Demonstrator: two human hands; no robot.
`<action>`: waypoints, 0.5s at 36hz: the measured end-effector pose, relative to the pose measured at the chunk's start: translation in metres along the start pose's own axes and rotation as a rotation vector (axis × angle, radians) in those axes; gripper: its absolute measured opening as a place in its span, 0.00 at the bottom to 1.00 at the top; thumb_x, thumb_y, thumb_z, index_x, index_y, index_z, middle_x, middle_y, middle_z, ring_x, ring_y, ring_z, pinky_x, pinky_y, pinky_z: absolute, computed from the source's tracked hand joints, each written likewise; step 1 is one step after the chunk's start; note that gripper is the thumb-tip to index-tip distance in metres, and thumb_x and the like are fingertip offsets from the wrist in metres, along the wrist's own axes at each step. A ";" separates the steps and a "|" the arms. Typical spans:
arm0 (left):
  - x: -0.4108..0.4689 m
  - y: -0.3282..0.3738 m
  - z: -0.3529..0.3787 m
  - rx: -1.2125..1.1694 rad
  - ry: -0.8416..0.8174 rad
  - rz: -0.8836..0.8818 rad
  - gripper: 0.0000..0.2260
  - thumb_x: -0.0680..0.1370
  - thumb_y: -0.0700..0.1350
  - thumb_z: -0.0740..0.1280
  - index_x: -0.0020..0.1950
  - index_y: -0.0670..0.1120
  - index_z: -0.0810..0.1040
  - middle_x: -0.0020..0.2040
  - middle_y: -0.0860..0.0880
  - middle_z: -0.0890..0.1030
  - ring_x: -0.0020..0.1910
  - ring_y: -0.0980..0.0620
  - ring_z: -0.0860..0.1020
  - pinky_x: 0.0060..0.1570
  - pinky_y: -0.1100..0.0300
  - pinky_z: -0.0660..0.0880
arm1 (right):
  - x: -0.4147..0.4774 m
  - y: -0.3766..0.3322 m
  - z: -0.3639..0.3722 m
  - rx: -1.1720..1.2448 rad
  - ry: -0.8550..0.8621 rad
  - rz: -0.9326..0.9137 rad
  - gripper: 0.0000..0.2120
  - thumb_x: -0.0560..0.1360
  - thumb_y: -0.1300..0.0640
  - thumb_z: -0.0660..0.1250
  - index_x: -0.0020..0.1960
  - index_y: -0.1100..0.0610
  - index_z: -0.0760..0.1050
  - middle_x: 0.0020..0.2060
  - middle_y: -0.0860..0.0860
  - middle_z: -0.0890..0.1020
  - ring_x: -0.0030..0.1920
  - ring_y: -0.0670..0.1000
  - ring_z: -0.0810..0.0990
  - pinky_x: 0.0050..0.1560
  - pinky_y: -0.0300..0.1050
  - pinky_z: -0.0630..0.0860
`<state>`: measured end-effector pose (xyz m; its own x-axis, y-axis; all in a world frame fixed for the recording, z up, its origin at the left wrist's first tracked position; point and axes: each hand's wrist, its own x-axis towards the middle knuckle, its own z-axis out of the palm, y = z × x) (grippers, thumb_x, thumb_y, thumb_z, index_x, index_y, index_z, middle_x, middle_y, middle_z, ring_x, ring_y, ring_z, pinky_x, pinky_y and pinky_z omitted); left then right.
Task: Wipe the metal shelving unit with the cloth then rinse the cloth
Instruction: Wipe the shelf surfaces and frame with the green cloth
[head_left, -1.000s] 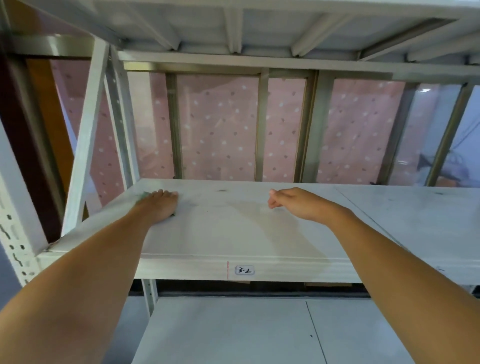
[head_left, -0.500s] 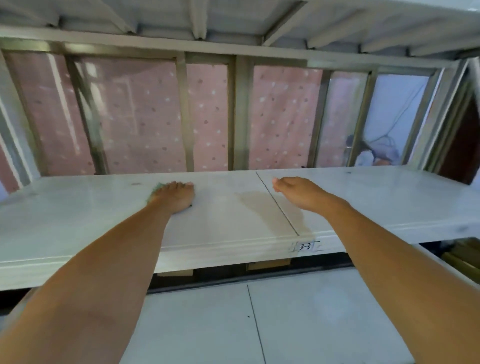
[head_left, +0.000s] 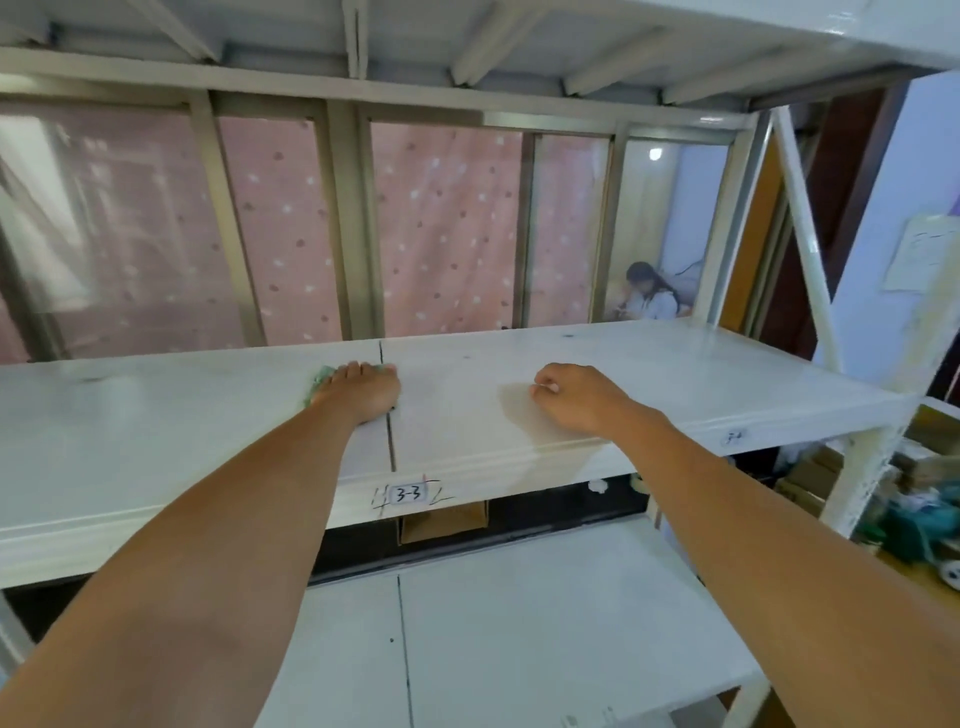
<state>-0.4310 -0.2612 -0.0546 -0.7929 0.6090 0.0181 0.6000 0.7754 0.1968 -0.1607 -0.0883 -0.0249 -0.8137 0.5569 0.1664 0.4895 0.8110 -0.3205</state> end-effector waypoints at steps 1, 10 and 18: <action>0.001 0.009 0.002 -0.012 0.007 -0.004 0.35 0.74 0.55 0.41 0.80 0.45 0.55 0.80 0.40 0.55 0.78 0.39 0.55 0.76 0.42 0.50 | -0.004 0.010 -0.004 0.009 0.013 -0.004 0.19 0.84 0.47 0.56 0.71 0.52 0.72 0.70 0.52 0.74 0.68 0.55 0.73 0.68 0.50 0.69; 0.023 0.074 0.012 -0.024 0.009 -0.022 0.35 0.75 0.57 0.39 0.76 0.41 0.60 0.78 0.36 0.59 0.76 0.37 0.60 0.75 0.41 0.56 | -0.035 0.090 -0.038 0.103 0.050 0.031 0.18 0.83 0.45 0.57 0.68 0.50 0.74 0.69 0.50 0.75 0.66 0.53 0.74 0.67 0.49 0.70; 0.031 0.150 0.019 -0.034 -0.019 0.040 0.29 0.78 0.52 0.45 0.79 0.45 0.56 0.77 0.36 0.60 0.75 0.37 0.61 0.74 0.41 0.56 | -0.042 0.136 -0.055 0.179 0.074 0.023 0.15 0.83 0.47 0.58 0.65 0.49 0.77 0.67 0.47 0.77 0.61 0.48 0.74 0.62 0.43 0.69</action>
<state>-0.3630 -0.1226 -0.0432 -0.7661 0.6426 0.0078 0.6269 0.7445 0.2297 -0.0425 0.0085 -0.0237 -0.7746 0.5920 0.2227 0.4391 0.7567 -0.4844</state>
